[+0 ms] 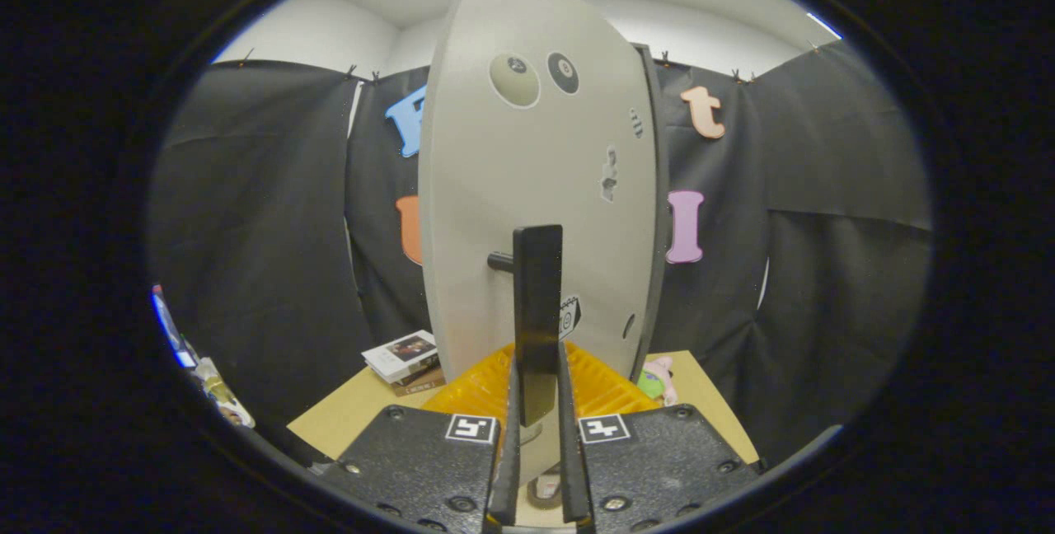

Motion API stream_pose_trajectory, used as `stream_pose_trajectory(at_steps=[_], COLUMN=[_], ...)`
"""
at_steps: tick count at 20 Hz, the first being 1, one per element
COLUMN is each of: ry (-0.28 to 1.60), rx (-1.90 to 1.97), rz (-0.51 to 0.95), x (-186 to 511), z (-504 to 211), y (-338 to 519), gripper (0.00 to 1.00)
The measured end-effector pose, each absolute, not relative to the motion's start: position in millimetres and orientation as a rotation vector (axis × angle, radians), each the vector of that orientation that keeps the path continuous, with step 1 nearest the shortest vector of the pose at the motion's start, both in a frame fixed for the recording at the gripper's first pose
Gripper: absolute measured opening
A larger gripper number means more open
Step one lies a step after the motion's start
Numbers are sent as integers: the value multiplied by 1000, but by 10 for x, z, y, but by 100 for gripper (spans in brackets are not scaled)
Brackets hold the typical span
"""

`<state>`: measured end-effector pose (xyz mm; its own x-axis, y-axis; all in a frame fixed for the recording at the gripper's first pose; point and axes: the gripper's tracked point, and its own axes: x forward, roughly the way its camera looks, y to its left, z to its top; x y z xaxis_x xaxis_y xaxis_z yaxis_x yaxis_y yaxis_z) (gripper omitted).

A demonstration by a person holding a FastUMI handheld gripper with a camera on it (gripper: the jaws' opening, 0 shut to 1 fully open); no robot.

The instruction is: Open the shoe cabinet door, grab the shoes and put them into the shoe cabinet, then close the shoe cabinet door.

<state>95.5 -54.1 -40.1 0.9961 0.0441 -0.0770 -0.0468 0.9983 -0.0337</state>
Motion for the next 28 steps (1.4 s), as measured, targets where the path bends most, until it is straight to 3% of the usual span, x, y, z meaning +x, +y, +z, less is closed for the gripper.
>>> stream_pose_trajectory(at_steps=[11,24,27,28], ry=[70,38,49,57], rx=[-13,-43,-76,-77], rz=[-76,53,61,32], x=[657,647,431,320], z=[-331,-308,-441,-485], y=[-2067,-2530,-2569,-2660], gripper=[5,4,10,27])
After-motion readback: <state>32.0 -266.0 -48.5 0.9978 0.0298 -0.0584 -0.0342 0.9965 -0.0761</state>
